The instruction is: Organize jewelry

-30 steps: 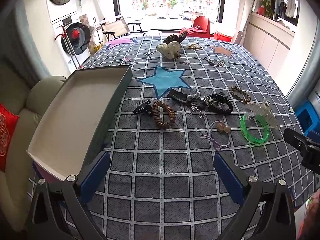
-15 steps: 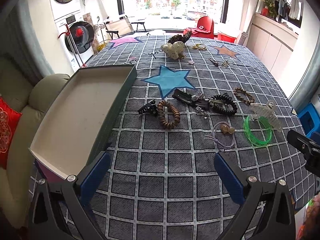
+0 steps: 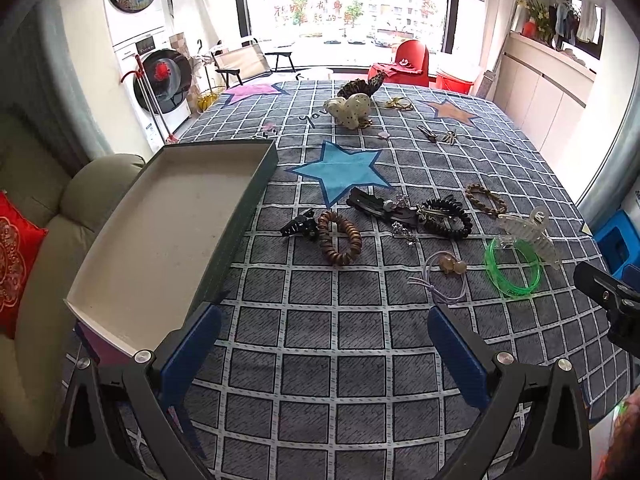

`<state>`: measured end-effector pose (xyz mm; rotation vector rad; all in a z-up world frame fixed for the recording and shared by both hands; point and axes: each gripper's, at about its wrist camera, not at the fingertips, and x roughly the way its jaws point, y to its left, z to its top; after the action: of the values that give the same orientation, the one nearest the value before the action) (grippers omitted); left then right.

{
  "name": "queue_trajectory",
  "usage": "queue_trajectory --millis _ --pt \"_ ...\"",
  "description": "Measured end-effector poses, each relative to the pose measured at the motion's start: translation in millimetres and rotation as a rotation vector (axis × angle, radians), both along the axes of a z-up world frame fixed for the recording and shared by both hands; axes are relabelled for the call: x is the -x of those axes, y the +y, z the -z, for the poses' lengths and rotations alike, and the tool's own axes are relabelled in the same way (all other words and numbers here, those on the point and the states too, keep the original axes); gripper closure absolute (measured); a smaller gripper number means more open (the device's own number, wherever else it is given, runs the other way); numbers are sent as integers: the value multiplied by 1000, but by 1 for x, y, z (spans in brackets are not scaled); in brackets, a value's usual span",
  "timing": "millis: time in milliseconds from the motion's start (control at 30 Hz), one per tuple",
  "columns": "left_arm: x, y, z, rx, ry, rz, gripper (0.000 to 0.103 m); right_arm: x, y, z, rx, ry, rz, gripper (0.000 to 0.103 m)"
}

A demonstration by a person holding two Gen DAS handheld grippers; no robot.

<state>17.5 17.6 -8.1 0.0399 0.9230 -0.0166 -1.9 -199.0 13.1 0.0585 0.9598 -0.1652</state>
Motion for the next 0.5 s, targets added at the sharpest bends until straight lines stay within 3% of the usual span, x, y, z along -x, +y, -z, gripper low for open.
queue_trajectory --millis 500 --pt "4 3 -5 -5 -16 -10 0 3 2 -2 6 -9 -5 1"
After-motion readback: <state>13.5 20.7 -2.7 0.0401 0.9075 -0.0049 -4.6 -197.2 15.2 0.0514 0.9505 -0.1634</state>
